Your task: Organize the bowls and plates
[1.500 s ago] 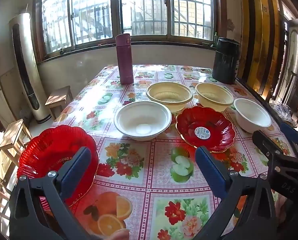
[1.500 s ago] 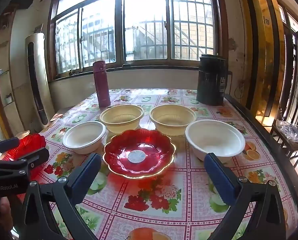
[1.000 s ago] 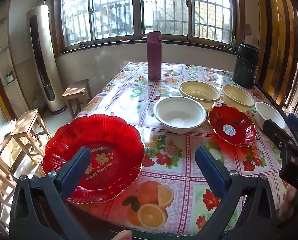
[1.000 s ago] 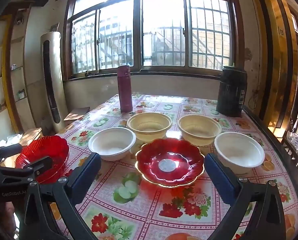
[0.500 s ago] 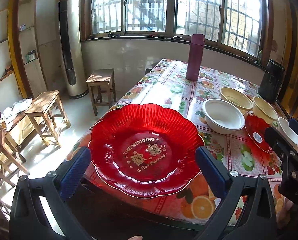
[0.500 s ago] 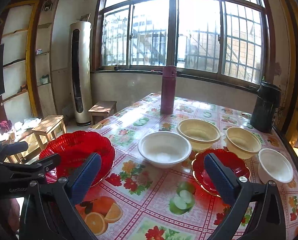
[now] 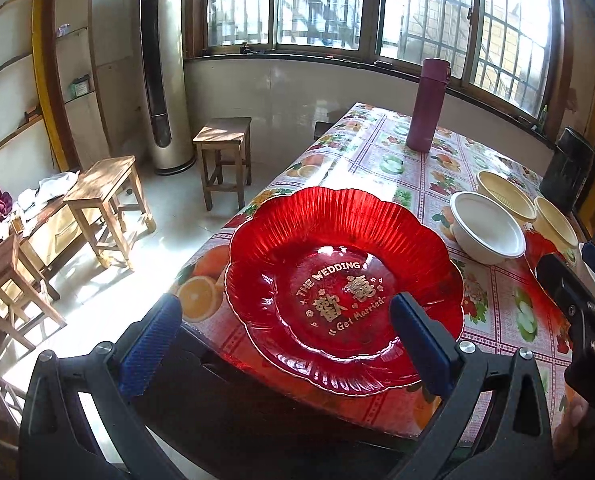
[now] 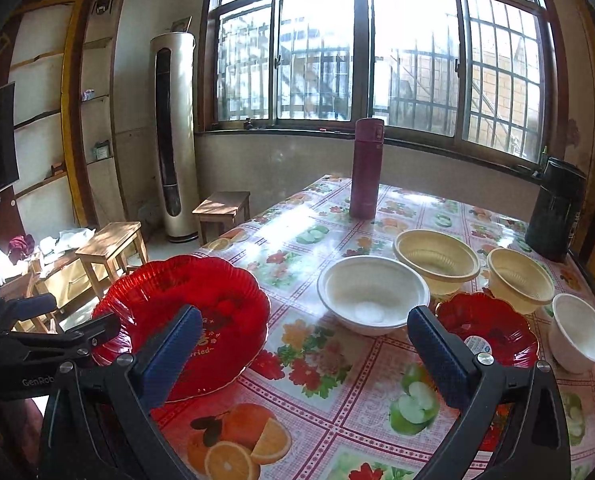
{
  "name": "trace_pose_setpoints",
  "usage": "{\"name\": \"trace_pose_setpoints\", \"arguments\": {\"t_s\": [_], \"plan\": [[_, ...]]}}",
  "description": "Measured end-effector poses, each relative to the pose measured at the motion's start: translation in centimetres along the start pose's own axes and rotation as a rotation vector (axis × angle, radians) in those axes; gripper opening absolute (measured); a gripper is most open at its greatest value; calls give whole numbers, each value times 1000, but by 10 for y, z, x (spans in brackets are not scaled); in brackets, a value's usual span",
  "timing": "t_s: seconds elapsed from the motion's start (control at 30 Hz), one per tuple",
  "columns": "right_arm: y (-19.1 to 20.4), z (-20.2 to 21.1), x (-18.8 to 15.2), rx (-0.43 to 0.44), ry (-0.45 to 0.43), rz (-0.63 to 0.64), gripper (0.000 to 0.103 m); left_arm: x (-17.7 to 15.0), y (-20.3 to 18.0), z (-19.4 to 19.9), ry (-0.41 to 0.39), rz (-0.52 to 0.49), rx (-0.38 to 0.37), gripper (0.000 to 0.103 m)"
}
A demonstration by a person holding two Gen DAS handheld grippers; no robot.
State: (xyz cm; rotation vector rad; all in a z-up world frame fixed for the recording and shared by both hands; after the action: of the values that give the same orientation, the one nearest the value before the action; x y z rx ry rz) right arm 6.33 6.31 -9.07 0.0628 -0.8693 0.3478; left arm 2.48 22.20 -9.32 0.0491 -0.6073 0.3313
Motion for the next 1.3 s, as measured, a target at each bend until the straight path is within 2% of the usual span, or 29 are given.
{"name": "trace_pose_setpoints", "arguments": {"t_s": [1.3], "plan": [[12,-68,-6,116,177,-80,102,-9,10,-32,112,20,23,103]]}}
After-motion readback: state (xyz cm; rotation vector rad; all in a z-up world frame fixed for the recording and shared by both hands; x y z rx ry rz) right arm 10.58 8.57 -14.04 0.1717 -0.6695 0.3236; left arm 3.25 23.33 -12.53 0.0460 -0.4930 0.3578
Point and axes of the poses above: each gripper's, at about its wrist camera, not at the fingertips, and z roughly against the way its jaws point, y to its left, x to its top, the point moved 9 cm from there along -z, roughly the way its jaws point, and after that the axes turned 13 degrees about y, right-handed, at the moved point
